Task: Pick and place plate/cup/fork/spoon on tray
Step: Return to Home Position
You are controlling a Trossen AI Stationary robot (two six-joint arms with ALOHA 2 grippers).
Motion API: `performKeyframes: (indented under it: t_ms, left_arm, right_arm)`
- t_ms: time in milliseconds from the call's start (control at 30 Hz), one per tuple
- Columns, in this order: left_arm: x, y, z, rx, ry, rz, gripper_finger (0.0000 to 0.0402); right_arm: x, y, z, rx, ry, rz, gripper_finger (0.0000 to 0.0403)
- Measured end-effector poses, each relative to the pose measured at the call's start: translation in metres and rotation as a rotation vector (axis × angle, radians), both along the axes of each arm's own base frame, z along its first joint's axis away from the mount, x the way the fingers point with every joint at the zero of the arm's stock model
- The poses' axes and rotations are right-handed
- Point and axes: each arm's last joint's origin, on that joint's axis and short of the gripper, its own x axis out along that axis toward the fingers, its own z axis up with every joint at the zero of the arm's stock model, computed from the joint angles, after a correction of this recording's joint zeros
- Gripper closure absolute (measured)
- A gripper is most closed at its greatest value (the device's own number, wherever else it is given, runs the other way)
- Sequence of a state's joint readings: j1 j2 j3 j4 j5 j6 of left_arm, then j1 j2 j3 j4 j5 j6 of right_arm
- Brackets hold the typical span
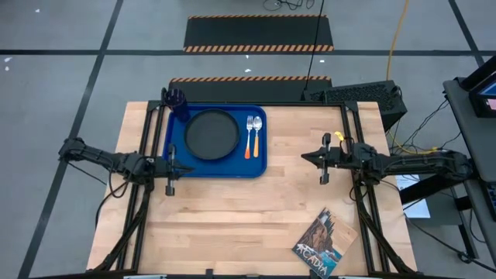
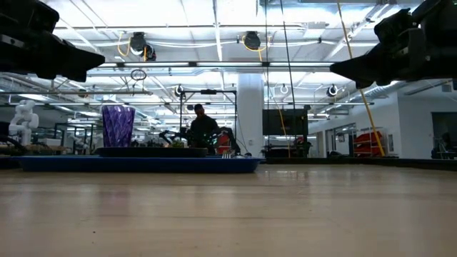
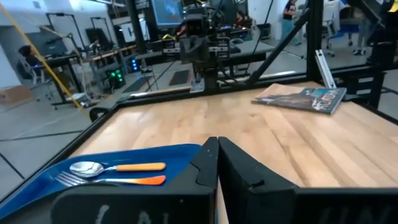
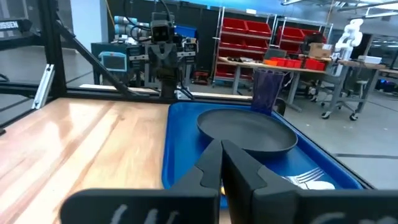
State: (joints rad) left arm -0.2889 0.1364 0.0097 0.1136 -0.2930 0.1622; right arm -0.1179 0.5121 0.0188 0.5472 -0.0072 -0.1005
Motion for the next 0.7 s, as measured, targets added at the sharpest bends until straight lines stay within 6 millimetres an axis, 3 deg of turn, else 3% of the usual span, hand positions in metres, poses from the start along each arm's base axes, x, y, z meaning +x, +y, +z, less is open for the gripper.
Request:
performKeyframes:
  t_ms: [700]
  left_arm:
    - [0.0016,0.0088,-0.0053,0.002,0.055,0.022,0.0394]
  right_arm:
    - [-0.0059,-0.0002,0.0027,-0.101,-0.008,-0.013,0.0403]
